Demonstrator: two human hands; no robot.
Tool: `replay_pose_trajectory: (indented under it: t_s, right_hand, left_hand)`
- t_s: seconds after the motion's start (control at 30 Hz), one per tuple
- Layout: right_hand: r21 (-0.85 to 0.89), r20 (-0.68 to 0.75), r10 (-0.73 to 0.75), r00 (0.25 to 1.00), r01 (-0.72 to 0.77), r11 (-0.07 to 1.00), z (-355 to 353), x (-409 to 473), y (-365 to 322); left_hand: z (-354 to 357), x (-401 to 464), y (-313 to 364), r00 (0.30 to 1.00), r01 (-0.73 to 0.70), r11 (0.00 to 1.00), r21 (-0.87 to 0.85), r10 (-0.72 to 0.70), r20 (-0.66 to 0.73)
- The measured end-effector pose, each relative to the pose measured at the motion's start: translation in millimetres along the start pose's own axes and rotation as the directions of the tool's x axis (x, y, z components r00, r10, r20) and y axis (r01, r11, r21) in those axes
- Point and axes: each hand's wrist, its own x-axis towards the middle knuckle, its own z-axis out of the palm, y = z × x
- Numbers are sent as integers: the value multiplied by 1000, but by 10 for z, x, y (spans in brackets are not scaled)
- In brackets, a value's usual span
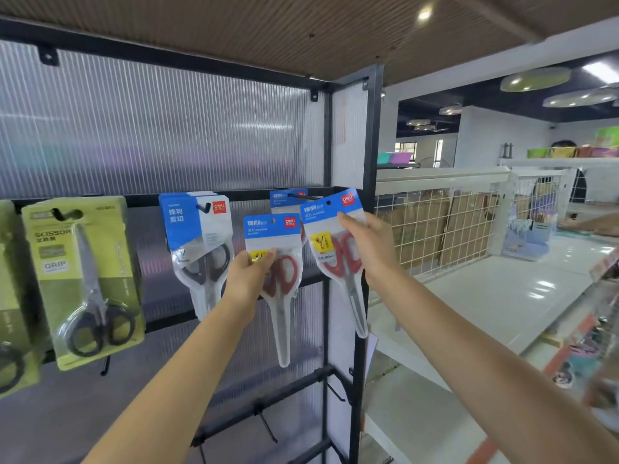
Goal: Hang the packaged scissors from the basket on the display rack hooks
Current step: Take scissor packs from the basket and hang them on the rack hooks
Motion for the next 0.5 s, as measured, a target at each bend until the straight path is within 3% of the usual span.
replay_pose_trajectory:
  t_s: [0.5]
  right_hand:
    - [55, -130, 131, 983, -125, 991, 157, 336, 71]
  left_hand:
    - [-89, -36, 20, 999, 32, 999, -17, -33, -39]
